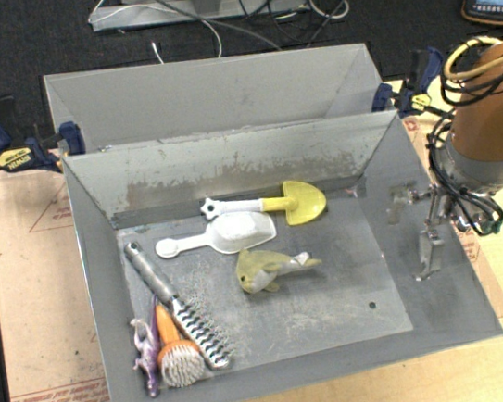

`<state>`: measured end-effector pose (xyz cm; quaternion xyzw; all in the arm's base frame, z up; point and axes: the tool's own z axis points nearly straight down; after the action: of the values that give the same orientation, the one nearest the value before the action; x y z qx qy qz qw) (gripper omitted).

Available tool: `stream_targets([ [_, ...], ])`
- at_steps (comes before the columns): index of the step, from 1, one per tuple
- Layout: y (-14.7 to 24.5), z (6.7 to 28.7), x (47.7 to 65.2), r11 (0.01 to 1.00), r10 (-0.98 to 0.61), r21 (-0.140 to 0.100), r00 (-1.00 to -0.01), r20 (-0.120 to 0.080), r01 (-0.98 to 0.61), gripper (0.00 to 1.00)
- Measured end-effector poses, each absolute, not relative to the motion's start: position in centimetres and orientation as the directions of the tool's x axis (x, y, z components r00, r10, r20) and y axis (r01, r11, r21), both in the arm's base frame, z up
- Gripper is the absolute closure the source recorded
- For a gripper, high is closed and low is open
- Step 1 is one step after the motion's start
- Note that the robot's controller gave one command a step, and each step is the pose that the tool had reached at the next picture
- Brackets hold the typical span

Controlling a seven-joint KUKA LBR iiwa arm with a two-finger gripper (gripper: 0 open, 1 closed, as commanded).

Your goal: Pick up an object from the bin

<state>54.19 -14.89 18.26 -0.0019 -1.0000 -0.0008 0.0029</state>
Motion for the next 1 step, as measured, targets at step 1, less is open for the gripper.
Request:
stream_targets([
  [1, -14.81, 18.65, 54.39, 1.000, -0.001, 0.000, -1.000, -0.002, -0.001, 0.00],
])
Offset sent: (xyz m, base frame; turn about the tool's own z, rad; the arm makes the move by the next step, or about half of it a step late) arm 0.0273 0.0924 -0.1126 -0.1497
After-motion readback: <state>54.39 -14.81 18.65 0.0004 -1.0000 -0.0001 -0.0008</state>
